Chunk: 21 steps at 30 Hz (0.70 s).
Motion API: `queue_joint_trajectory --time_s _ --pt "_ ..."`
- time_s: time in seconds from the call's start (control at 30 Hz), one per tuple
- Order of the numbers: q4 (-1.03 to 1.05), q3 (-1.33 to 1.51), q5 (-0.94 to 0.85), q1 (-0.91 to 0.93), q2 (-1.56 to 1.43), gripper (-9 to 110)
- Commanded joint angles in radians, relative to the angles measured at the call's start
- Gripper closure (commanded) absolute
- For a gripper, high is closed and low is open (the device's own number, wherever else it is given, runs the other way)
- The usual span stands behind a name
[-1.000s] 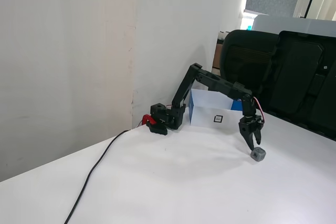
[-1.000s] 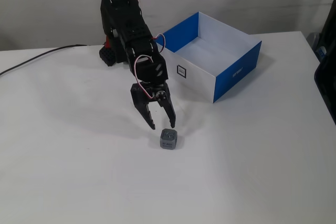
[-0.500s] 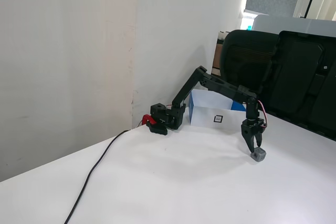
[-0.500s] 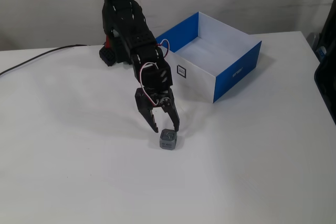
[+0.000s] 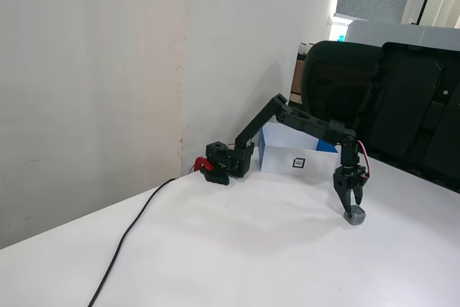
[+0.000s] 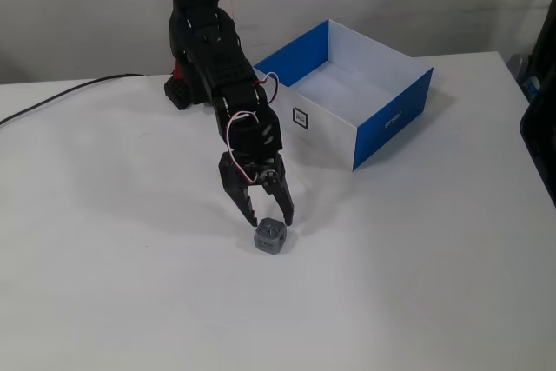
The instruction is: Grasp the gray block and put it in the box.
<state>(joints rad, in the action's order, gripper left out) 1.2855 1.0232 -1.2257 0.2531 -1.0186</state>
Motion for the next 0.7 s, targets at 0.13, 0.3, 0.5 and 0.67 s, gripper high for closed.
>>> queue_joint_trajectory --time_s 0.13,0.3,0.5,0.67 --pt "0.087 -0.189 0.009 0.005 0.009 77" --pt "0.242 -0.437 0.017 -0.005 0.135 76" --pt "0.492 -1.046 0.025 -0.028 0.488 76" --pt "0.595 -1.243 0.012 -0.029 0.635 79"
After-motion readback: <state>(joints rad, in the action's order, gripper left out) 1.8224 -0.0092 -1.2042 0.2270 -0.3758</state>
